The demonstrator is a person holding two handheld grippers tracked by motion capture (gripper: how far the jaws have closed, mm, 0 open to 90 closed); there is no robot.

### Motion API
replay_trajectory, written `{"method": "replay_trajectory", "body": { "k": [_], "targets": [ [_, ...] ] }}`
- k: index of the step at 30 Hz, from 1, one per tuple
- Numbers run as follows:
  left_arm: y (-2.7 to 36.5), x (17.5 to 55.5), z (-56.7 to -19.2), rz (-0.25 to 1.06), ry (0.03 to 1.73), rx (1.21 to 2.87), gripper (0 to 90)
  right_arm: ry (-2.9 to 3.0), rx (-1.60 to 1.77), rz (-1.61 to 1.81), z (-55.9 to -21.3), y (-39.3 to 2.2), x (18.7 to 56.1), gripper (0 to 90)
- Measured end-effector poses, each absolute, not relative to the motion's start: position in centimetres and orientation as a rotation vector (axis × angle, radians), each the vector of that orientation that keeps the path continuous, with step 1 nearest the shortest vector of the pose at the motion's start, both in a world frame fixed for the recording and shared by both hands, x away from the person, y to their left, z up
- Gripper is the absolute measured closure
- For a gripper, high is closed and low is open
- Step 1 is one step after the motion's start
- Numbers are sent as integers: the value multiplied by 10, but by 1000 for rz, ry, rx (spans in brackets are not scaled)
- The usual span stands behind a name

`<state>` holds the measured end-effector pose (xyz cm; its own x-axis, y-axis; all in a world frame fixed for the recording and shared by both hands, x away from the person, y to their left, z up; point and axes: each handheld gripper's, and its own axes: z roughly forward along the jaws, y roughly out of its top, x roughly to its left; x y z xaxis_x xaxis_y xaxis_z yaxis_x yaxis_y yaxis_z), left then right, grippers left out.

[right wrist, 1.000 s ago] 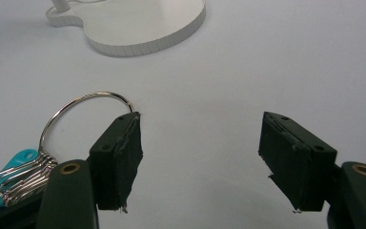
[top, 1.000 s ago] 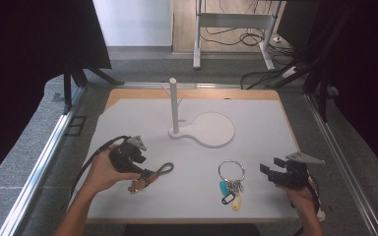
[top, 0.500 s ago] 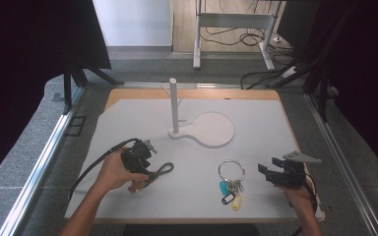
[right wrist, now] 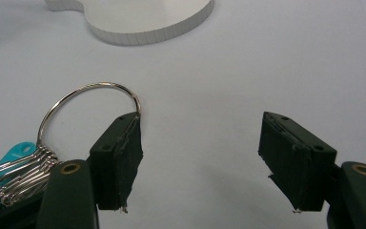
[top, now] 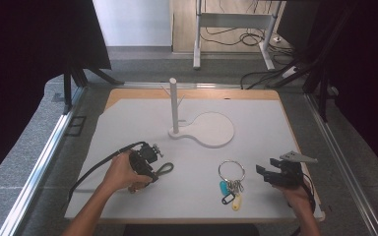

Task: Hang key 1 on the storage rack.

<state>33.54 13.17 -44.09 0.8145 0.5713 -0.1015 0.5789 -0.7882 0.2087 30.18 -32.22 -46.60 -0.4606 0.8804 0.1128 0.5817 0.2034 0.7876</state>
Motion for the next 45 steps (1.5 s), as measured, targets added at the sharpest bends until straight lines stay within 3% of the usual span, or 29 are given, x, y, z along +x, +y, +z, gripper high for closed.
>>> {"method": "replay_trajectory", "body": {
  "k": [31,45],
  "targets": [
    [125,336,-456,24,898,2850,668,2101,1371,1126,-464,-324,301,318],
    [149,334,-422,-7,899,2649,670,2100,1376,1123,-466,-325,302,319]
  ]
}}
